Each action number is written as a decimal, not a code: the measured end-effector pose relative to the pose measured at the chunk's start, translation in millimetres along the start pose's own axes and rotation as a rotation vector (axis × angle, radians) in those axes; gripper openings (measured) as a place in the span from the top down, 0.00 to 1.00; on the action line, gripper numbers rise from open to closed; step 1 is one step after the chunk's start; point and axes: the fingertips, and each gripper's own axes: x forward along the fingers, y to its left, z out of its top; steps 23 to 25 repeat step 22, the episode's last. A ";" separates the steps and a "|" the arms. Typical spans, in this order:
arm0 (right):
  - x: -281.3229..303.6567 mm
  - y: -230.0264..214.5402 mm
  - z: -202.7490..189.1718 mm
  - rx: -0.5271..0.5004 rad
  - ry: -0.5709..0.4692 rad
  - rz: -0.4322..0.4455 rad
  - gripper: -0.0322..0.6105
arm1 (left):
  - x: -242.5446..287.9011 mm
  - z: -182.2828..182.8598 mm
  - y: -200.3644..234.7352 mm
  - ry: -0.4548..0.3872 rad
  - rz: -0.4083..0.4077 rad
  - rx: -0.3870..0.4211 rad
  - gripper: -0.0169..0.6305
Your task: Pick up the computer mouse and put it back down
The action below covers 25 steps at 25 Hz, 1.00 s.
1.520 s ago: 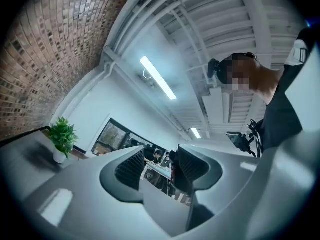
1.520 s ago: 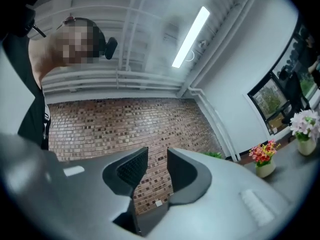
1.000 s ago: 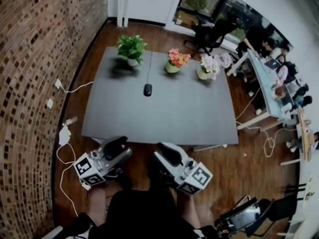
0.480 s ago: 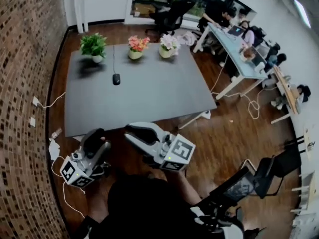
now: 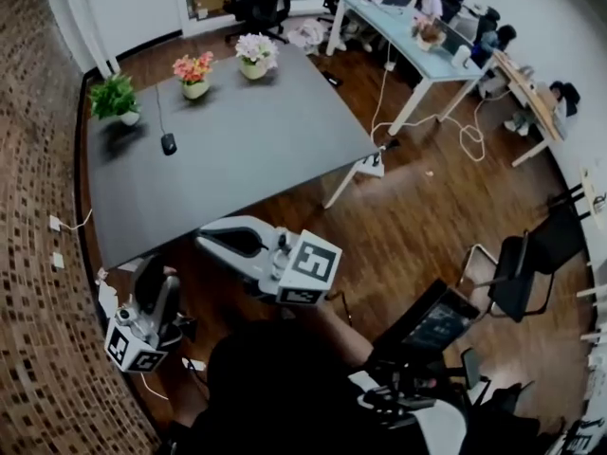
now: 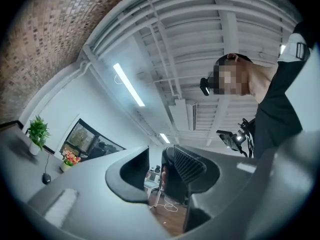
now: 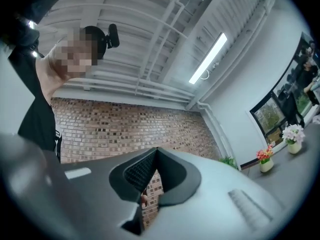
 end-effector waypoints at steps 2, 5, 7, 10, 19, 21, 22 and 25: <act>-13.2 3.0 10.0 -0.032 -0.023 0.015 0.95 | 8.9 -3.7 -12.6 -0.001 -0.008 0.024 0.77; -37.7 8.2 24.4 -0.068 -0.067 0.022 0.95 | 21.5 -15.9 -33.5 0.025 -0.023 0.045 0.81; -53.0 8.1 28.7 -0.074 -0.077 0.017 0.95 | 30.4 -22.7 -45.5 0.045 -0.027 0.055 0.82; -60.7 1.5 30.6 -0.072 -0.074 0.023 0.95 | 37.5 -24.1 -50.1 0.052 -0.029 0.066 0.87; -58.7 -0.2 26.1 -0.095 -0.060 0.070 0.95 | 35.4 -23.3 -51.7 0.020 -0.038 0.072 0.96; -56.2 2.5 27.5 -0.107 -0.063 0.063 0.95 | 34.5 -23.7 -52.1 0.032 -0.049 0.071 0.96; -55.0 4.3 28.5 -0.115 -0.065 0.060 0.95 | 34.3 -23.4 -52.4 0.038 -0.055 0.071 0.96; -55.0 4.3 28.5 -0.115 -0.065 0.060 0.95 | 34.3 -23.4 -52.4 0.038 -0.055 0.071 0.96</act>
